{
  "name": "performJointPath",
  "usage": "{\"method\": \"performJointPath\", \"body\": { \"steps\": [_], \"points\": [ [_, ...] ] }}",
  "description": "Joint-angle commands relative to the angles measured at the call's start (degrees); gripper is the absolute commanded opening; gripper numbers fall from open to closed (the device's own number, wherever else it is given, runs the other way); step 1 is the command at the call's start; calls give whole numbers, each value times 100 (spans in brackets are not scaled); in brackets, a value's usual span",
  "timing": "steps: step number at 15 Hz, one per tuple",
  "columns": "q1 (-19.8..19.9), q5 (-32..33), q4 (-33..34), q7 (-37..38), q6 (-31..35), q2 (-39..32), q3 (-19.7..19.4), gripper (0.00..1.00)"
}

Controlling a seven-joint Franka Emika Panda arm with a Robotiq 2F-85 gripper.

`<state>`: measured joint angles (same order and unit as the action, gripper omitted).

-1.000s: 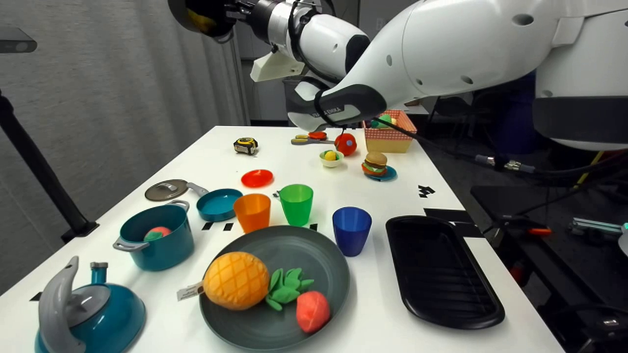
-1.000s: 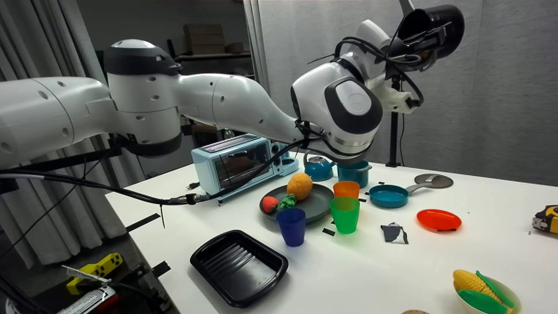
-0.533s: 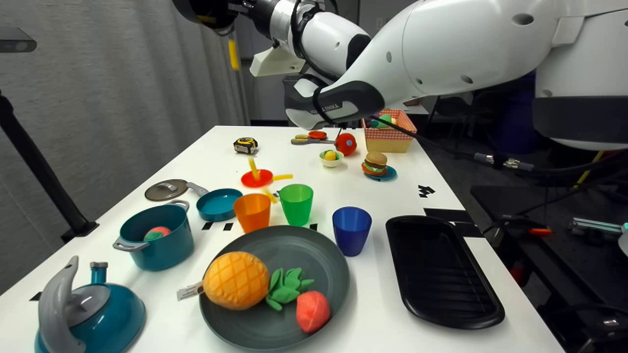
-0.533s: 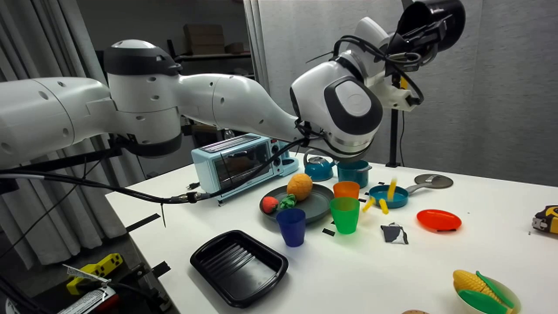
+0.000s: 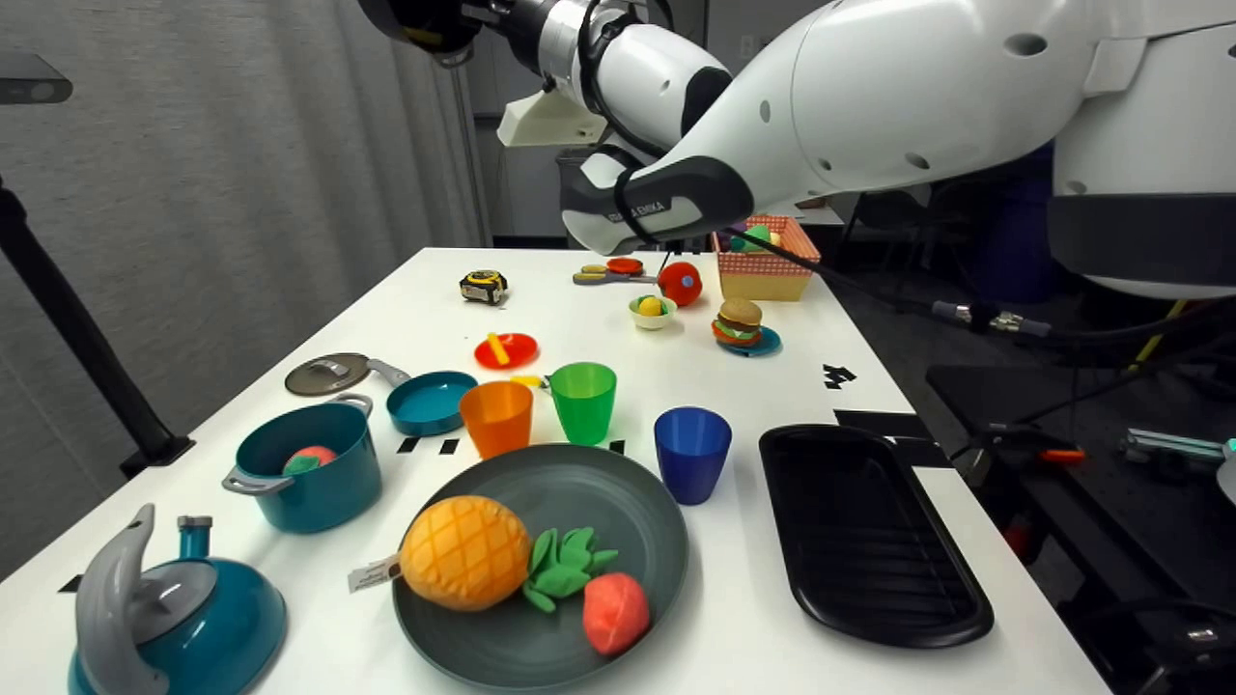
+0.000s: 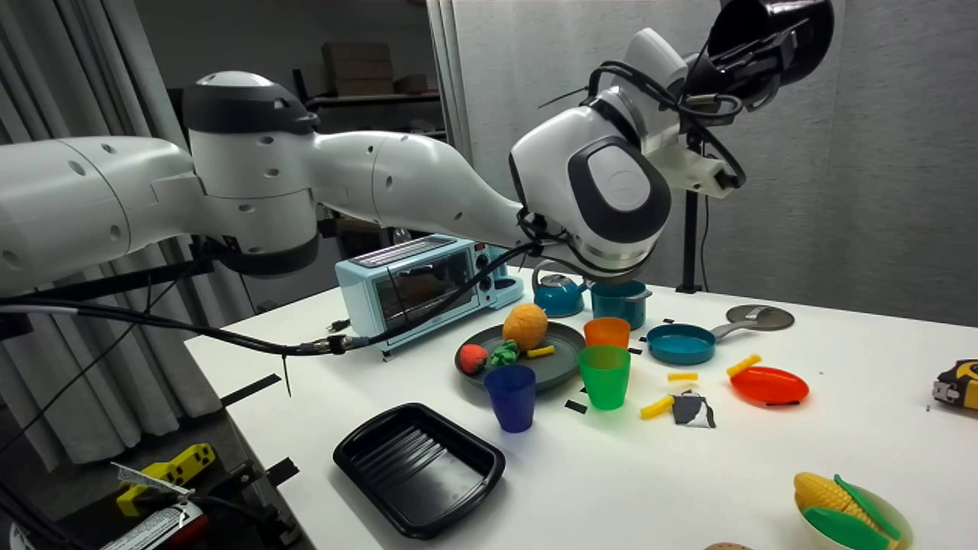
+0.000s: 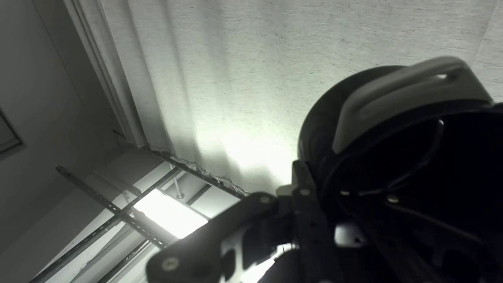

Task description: Pour the potato fries from the pot on the counter

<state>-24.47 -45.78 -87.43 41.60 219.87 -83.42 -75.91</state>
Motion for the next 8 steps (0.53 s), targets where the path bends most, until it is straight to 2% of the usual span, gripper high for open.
{"method": "performJointPath", "body": {
  "steps": [1,4,8],
  "points": [
    [-181,-381,-199,-305,-491,-32,-43,1],
    [-426,-295,-548,-523,-1386,64,-15,1],
    [-731,-153,-869,-445,-2630,251,99,1]
  ]
}}
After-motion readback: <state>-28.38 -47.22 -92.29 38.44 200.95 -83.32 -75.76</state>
